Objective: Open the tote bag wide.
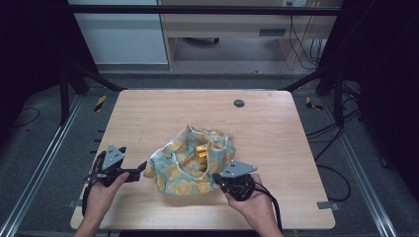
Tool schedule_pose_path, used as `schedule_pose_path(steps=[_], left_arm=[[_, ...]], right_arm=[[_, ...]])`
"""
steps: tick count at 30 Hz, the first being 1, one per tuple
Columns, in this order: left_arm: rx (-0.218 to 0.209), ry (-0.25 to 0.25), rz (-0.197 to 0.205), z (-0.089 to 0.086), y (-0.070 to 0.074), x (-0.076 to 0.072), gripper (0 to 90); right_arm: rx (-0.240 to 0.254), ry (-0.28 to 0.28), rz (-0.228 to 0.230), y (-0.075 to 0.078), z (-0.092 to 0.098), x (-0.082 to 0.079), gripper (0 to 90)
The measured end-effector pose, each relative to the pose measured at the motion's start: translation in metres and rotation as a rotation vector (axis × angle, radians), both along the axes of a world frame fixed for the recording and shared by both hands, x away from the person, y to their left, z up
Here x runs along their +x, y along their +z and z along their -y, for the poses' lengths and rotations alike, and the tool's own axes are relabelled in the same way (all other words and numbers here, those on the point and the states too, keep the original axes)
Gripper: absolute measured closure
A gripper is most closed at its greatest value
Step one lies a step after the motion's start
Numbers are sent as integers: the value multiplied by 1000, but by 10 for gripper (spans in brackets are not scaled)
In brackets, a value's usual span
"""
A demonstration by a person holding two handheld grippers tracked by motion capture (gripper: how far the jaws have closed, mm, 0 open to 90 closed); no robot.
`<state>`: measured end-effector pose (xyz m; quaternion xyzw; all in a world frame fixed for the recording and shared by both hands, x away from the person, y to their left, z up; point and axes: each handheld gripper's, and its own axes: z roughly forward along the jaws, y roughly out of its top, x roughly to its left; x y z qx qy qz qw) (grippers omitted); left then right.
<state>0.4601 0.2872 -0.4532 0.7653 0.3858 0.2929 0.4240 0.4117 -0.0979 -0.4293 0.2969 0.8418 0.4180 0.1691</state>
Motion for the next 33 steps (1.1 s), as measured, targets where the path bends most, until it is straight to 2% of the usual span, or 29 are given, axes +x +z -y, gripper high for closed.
schedule_pose_path(steps=[10, 14, 17, 21, 22, 23, 26, 28, 30, 31, 32, 33], left_arm=[[-26, -27, 12, 4, 3, -4, 70], [-47, -42, 17, 5, 5, -6, 73], [-89, -53, 28, 6, 9, -10, 86], [-84, -84, 32, 9, 11, -12, 122], [-93, -91, 27, 9, 12, -12, 129], [-124, -105, 24, 11, 15, -13, 134], [-145, -118, 17, 13, 20, -15, 146], [-164, -147, 9, 18, 26, -18, 148], [-150, -173, 5, 26, 30, -20, 148], [-137, -195, -17, 35, 30, -21, 148], [-137, -195, -17, 35, 30, -21, 148], [-129, -203, -27, 39, 29, -22, 148]], right_arm=[[-32, 5, -20, -16, 1, -2, 885], [-44, 7, -29, -21, 0, -1, 879], [-62, 8, -40, -26, 0, -2, 878], [-71, 5, -51, -31, 0, -2, 876], [-82, -1, -61, -35, 0, -1, 874], [-88, -4, -64, -36, 0, -1, 873], [-96, -3, -79, -40, 0, -1, 853], [-98, -7, -76, -40, 0, -1, 841], [-97, -7, -56, -35, -1, -4, 774], [-95, -10, -44, -31, -1, -5, 741], [-89, -13, -31, -27, -1, -7, 711], [-89, -13, -31, -27, -1, -7, 711]])
